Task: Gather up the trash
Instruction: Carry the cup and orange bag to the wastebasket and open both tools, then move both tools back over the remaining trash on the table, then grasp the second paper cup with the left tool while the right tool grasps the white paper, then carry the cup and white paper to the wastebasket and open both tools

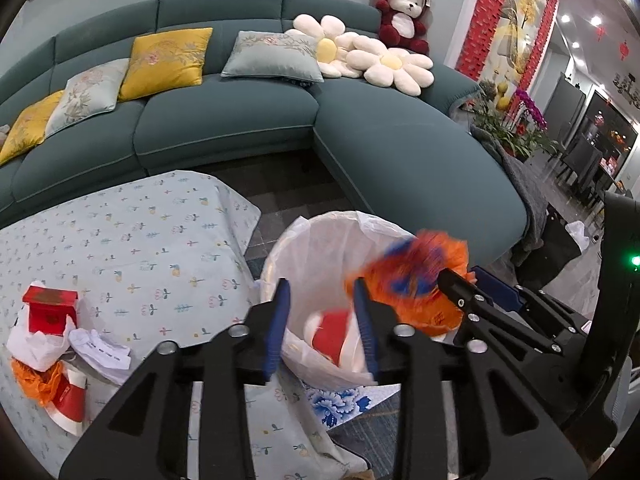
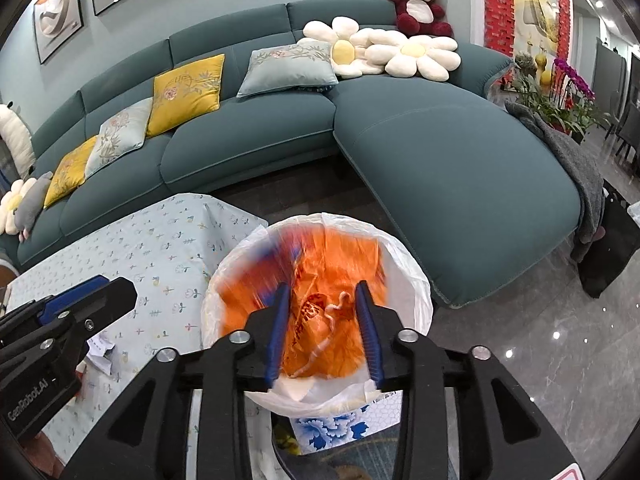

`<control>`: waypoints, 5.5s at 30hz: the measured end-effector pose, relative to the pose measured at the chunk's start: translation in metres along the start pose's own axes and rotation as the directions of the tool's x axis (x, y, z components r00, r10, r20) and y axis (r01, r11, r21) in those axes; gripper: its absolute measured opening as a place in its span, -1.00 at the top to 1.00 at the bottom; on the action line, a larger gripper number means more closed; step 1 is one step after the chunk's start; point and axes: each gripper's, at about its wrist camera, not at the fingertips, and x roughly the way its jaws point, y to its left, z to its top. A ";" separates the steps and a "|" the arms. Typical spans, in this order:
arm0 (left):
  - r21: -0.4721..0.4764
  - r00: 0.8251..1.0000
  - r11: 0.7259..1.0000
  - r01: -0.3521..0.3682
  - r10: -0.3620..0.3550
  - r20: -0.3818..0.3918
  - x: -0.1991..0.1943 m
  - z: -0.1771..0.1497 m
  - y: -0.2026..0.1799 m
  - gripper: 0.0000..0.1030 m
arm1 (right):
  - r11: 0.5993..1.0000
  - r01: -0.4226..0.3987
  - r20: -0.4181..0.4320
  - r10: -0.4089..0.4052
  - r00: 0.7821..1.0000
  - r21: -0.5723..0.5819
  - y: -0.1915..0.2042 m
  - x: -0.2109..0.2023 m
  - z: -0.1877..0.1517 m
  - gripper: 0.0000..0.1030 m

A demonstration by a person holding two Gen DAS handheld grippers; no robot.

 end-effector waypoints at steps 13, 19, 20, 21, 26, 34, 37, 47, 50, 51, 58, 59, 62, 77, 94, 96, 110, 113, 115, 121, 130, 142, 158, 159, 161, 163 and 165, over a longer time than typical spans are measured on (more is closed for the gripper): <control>-0.060 0.999 0.998 -0.030 0.032 0.032 -0.032 -0.004 0.025 0.19 | 0.999 -0.017 0.039 0.018 0.999 -0.034 0.026 -0.029 0.001 0.18; -0.097 0.996 0.994 -0.054 0.060 0.065 -0.058 -0.008 0.043 0.15 | 0.997 -0.033 0.074 0.038 0.997 -0.066 0.049 -0.051 0.000 0.05; -0.104 0.995 0.993 -0.059 0.066 0.069 -0.063 -0.010 0.047 0.13 | 0.997 -0.036 0.077 0.042 0.996 -0.072 0.054 -0.054 -0.001 0.05; -0.114 0.995 0.991 -0.064 0.073 0.075 -0.068 -0.011 0.052 0.11 | 0.996 -0.039 0.079 0.045 0.996 -0.078 0.058 -0.058 -0.001 0.04; -0.145 0.990 0.986 -0.087 0.102 0.097 -0.090 -0.020 0.072 0.05 | 0.992 -0.055 0.095 0.066 0.993 -0.109 0.082 -0.074 -0.005 -0.04; -0.217 0.980 0.967 -0.136 0.163 0.111 -0.120 -0.038 0.108 -0.12 | 0.983 -0.083 0.099 0.100 0.990 -0.163 0.118 -0.091 -0.015 -0.11; -0.247 0.977 0.957 -0.151 0.183 0.113 -0.130 -0.046 0.123 -0.15 | 0.978 -0.094 0.101 0.114 0.988 -0.186 0.131 -0.097 -0.018 -0.11; -0.340 0.963 0.918 -0.205 0.251 0.095 -0.155 -0.078 0.167 -0.41 | 0.962 -0.127 0.089 0.153 0.984 -0.242 0.171 -0.112 -0.032 -0.13; -0.380 0.956 0.896 -0.231 0.282 0.082 -0.162 -0.092 0.185 -0.48 | 0.957 -0.141 0.078 0.166 0.983 -0.253 0.181 -0.113 -0.039 -0.14; -0.390 0.955 0.889 -0.240 0.288 0.071 -0.163 -0.097 0.191 -0.49 | 0.956 -0.145 0.074 0.169 0.983 -0.255 0.184 -0.113 -0.040 -0.14; -0.455 0.947 0.845 -0.281 0.320 0.008 -0.165 -0.131 0.230 -0.53 | 0.945 -0.168 0.031 0.184 0.982 -0.281 0.206 -0.107 -0.061 -0.15; -0.461 0.947 0.841 -0.284 0.320 -0.001 -0.164 -0.135 0.234 -0.53 | 0.944 -0.171 0.025 0.185 0.982 -0.282 0.209 -0.105 -0.064 -0.15; -0.473 0.949 0.832 -0.291 0.313 -0.034 -0.160 -0.148 0.244 -0.53 | 0.941 -0.182 -0.004 0.188 0.982 -0.287 0.217 -0.097 -0.074 -0.15; -0.518 0.967 0.818 -0.251 0.194 -0.163 -0.087 -0.167 0.262 -0.26 | 0.940 -0.188 -0.112 0.162 0.980 -0.284 0.236 -0.045 -0.094 -0.15; -0.503 0.969 0.836 -0.220 0.126 -0.215 -0.041 -0.162 0.275 0.74 | 0.937 -0.208 -0.208 0.152 0.966 -0.280 0.256 0.025 -0.093 -0.15; -0.511 0.970 0.833 -0.212 0.118 -0.212 -0.044 -0.162 0.276 0.76 | 0.935 -0.228 -0.223 0.169 0.960 -0.271 0.262 0.036 -0.092 -0.15; -0.500 0.971 0.842 -0.204 0.109 -0.213 -0.045 -0.162 0.279 0.80 | 0.916 -0.325 -0.326 0.240 0.914 -0.235 0.282 0.107 -0.091 -0.15; -0.500 0.970 0.842 -0.204 0.105 -0.218 -0.042 -0.161 0.278 0.80 | 0.914 -0.352 -0.341 0.272 0.900 -0.200 0.283 0.113 -0.091 -0.15; -0.503 0.970 0.840 -0.203 0.104 -0.219 -0.041 -0.160 0.278 0.80 | 0.911 -0.372 -0.349 0.294 0.890 -0.181 0.283 0.114 -0.093 -0.15; -0.498 0.969 0.841 -0.211 0.112 -0.222 -0.041 -0.161 0.275 0.80 | 0.892 -0.431 -0.375 0.357 0.855 -0.133 0.279 0.111 -0.099 -0.06; -0.480 0.967 0.848 -0.225 0.133 -0.219 -0.050 -0.160 0.267 0.81 | 0.876 -0.465 -0.394 0.385 0.835 -0.129 0.276 0.095 -0.110 0.15; -0.457 0.972 0.863 -0.214 0.141 -0.188 -0.069 -0.149 0.251 0.91 | 0.869 -0.481 -0.353 0.417 0.838 -0.117 0.259 0.072 -0.098 0.94; -0.328 0.993 0.938 -0.110 0.086 -0.085 -0.083 -0.102 0.172 0.92 | 0.920 -0.384 -0.140 0.371 0.918 -0.077 0.167 0.011 -0.042 0.95; -0.318 0.993 0.942 -0.104 0.082 -0.082 -0.082 -0.099 0.168 0.92 | 0.924 -0.375 -0.127 0.365 0.922 -0.069 0.159 0.009 -0.039 0.95; -0.291 0.995 0.953 -0.089 0.071 -0.071 -0.079 -0.090 0.153 0.92 | 0.932 -0.359 -0.102 0.353 0.930 -0.054 0.143 0.005 -0.034 0.95; -0.264 0.996 0.962 -0.070 0.055 -0.063 -0.075 -0.080 0.137 0.92 | 0.940 -0.337 -0.084 0.332 0.940 -0.050 0.129 0.002 -0.030 0.95; -0.240 0.998 0.970 -0.047 0.034 -0.058 -0.069 -0.070 0.122 0.92 | 0.948 -0.314 -0.071 0.310 0.948 -0.048 0.116 0.000 -0.028 0.95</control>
